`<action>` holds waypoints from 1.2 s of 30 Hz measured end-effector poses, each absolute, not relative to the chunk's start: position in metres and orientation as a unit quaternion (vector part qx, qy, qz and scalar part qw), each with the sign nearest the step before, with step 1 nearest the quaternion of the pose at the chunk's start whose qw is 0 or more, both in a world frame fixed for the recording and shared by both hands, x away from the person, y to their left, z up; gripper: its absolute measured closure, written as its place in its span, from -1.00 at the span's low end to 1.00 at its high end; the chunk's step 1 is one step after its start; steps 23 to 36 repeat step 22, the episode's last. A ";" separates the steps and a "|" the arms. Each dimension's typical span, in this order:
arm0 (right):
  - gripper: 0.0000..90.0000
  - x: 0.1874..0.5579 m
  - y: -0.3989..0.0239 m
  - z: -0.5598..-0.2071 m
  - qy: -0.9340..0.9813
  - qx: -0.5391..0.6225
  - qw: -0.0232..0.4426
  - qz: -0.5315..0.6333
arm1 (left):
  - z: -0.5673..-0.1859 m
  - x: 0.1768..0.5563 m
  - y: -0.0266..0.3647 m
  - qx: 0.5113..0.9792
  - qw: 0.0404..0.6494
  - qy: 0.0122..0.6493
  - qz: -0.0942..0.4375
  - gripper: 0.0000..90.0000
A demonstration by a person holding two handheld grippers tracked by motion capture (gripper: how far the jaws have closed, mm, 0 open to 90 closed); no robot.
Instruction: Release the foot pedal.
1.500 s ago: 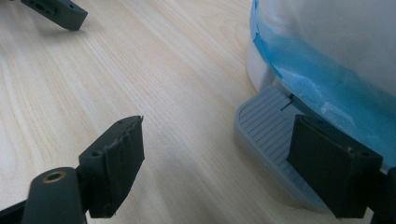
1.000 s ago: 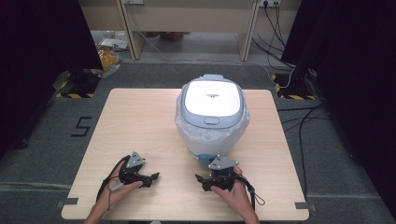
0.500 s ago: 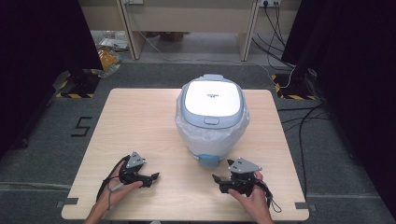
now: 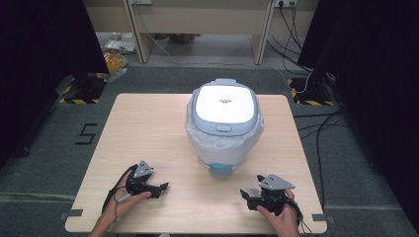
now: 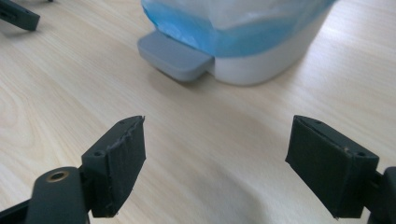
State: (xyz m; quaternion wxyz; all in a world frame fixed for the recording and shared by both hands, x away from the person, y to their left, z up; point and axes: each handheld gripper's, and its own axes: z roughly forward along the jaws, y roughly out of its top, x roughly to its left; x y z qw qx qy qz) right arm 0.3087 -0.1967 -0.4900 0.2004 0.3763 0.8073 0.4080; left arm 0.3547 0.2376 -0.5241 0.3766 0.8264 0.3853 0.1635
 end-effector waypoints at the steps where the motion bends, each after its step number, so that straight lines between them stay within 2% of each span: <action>1: -0.57 0.308 -0.198 -0.491 0.807 0.377 0.201 0.408 | -0.524 0.355 0.238 0.826 0.377 0.385 0.164 -0.69; 18: -0.60 0.294 -0.218 -0.517 0.822 0.411 0.183 0.350 | -0.524 0.355 0.238 0.826 0.376 0.385 0.164 -0.69; 36: -0.61 0.294 -0.219 -0.517 0.820 0.415 0.180 0.351 | -0.524 0.355 0.238 0.826 0.377 0.385 0.164 -0.69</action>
